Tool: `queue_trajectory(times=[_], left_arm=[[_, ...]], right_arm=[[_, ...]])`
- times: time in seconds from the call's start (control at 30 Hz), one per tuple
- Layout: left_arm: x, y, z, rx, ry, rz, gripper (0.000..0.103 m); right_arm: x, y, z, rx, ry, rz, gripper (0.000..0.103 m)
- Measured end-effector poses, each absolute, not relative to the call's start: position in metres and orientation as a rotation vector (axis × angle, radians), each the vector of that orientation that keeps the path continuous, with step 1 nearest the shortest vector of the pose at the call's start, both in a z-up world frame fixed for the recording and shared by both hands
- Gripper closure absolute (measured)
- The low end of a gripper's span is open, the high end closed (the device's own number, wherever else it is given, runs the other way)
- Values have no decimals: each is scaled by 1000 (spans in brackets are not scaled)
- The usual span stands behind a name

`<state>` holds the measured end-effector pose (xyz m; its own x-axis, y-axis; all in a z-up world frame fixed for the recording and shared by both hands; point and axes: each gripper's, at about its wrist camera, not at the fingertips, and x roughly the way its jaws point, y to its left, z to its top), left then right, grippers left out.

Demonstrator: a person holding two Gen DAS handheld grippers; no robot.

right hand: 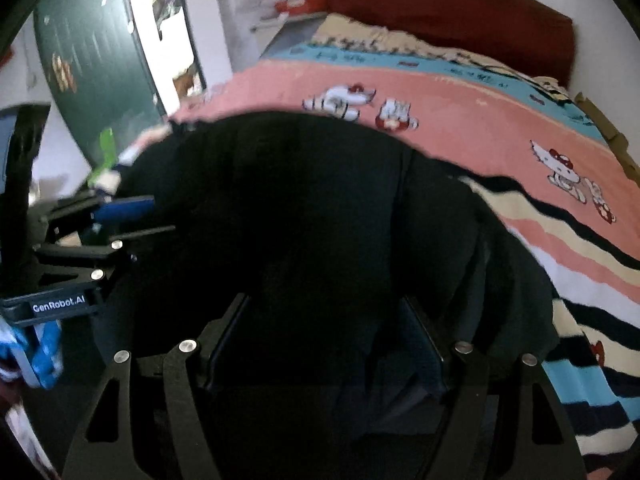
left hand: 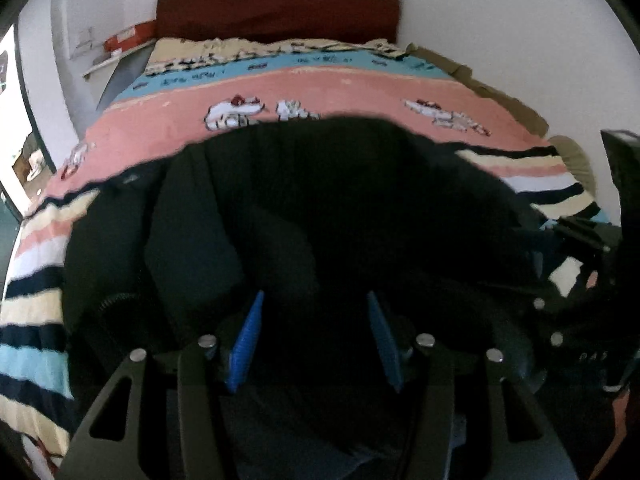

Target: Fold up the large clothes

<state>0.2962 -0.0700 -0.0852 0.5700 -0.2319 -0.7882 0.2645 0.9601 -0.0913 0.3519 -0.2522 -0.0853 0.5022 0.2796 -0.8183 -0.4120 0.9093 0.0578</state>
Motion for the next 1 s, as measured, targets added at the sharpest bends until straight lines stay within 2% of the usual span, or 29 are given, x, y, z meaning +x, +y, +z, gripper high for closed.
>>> queue_trajectory(times=[0.27, 0.53, 0.73, 1.0], left_arm=[[300, -77, -119, 65, 923, -265, 48], [304, -83, -131, 93, 913, -247, 48], [298, -76, -104, 63, 914, -296, 48], [328, -55, -44, 15, 802, -245, 48]], right_arm=[[361, -244, -135, -214, 1019, 415, 30], [370, -243, -153, -225, 1012, 402, 29], [363, -242, -130, -221, 1015, 403, 29], [364, -260, -65, -195, 893, 389, 25]])
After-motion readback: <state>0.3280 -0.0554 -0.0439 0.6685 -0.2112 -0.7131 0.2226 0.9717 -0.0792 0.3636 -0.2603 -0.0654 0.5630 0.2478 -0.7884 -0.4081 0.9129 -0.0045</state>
